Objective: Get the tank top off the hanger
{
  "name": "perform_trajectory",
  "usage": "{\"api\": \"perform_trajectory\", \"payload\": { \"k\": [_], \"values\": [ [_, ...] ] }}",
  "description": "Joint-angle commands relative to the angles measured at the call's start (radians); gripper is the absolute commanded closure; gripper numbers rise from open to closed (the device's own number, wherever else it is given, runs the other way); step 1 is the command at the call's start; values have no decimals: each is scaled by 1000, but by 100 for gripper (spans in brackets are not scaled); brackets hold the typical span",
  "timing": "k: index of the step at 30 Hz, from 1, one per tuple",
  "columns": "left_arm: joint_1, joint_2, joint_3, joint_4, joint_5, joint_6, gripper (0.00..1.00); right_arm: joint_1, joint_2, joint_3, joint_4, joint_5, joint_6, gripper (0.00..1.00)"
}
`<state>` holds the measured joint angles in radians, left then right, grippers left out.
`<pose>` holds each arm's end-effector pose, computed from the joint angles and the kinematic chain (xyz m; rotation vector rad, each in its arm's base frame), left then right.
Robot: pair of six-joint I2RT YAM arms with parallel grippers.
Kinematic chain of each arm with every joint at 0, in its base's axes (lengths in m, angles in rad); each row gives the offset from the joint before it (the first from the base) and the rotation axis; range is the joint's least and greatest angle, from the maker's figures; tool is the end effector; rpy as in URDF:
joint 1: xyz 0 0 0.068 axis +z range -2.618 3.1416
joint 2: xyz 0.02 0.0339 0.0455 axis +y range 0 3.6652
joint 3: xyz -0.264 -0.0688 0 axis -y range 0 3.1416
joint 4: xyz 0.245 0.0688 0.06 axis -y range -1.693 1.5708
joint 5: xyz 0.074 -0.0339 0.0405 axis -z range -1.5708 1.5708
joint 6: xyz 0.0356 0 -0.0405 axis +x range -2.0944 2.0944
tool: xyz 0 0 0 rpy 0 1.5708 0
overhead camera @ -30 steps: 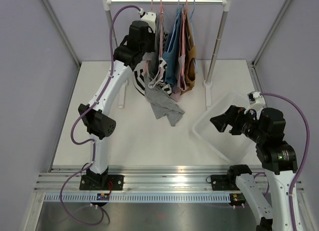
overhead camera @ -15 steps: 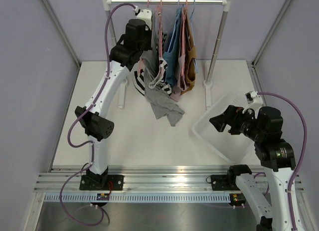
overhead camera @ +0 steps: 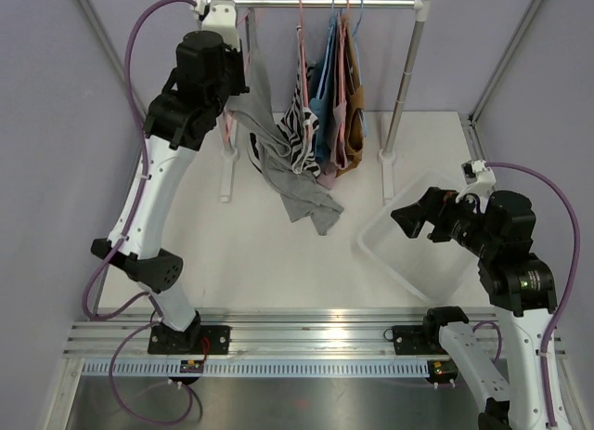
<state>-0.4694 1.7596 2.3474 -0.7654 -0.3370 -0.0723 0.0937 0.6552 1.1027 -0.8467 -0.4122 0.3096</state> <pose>0.3140 -0.1460 0.5396 0.0994 1.7366 -0.1031 0.1020 0.0239 0.3930 -0.0596 1.9940 0.6673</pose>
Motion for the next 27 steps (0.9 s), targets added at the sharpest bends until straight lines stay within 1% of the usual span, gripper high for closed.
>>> {"api": "perform_trajectory", "payload": {
  "k": [1,3,4,6,7,8,9,10,11,12,13,14,15,17,18,19,20,21,22,23,24,25,27],
  "values": [
    [5,-145,-72,-38,-44,-44,100,6,24,57,84,-60,2,1],
    [5,-202,-135,-72,-30,-75,100,6,38,57,118,-94,22,1],
    [5,-266,-201,-80,-10,-87,100,6,44,57,138,-114,32,1],
    [5,-330,-255,-122,7,-125,100,5,63,43,205,-218,66,1],
    [3,-357,-310,-139,36,-141,100,6,67,34,286,-328,88,1],
    [3,-420,-336,-173,50,-170,100,6,79,8,338,-397,144,0],
    [2,-451,-371,-187,62,-185,100,8,84,-12,403,-457,185,1],
    [0,-481,-434,-198,78,-198,100,8,90,-33,549,-537,239,1],
    [-2,-549,-472,-218,76,-224,100,9,102,-65,610,-557,323,0],
    [-3,-580,-511,-222,75,-237,100,15,115,-75,661,-574,350,1],
    [-3,-616,-546,-224,88,-245,100,24,126,-81,714,-585,364,1],
    [-3,-670,-609,-238,102,-248,100,38,154,-75,721,-580,367,1],
    [-5,-695,-626,-251,114,-254,100,90,173,-70,722,-571,358,1],
    [-8,-732,-672,-303,150,-267,100,168,226,-60,721,-508,317,1],
    [-12,-771,-695,-317,174,-265,100,255,248,-53,715,-479,298,1],
    [-14,-791,-720,-330,229,-261,100,317,271,-46,695,-383,275,1],
    [-15,-820,-747,-337,260,-244,100,372,312,-31,687,-323,231,1],
    [-18,-872,-823,-341,288,-239,100,426,331,-27,693,-265,209,1],
    [-20,-903,-861,-341,332,-235,100,546,348,-27,721,-129,166,1],
    [-20,-929,-908,-330,376,-230,100,601,371,-33,748,-59,149,1],
    [-21,-986,-980,-324,436,-228,100,657,383,-44,786,57,135,1],
    [-20,-1014,-1020,-310,472,-227,100,729,400,-55,886,105,129,1],
    [-20,-1064,-1104,-273,556,-245,100,780,472,-69,992,200,132,1]
  ]
}}
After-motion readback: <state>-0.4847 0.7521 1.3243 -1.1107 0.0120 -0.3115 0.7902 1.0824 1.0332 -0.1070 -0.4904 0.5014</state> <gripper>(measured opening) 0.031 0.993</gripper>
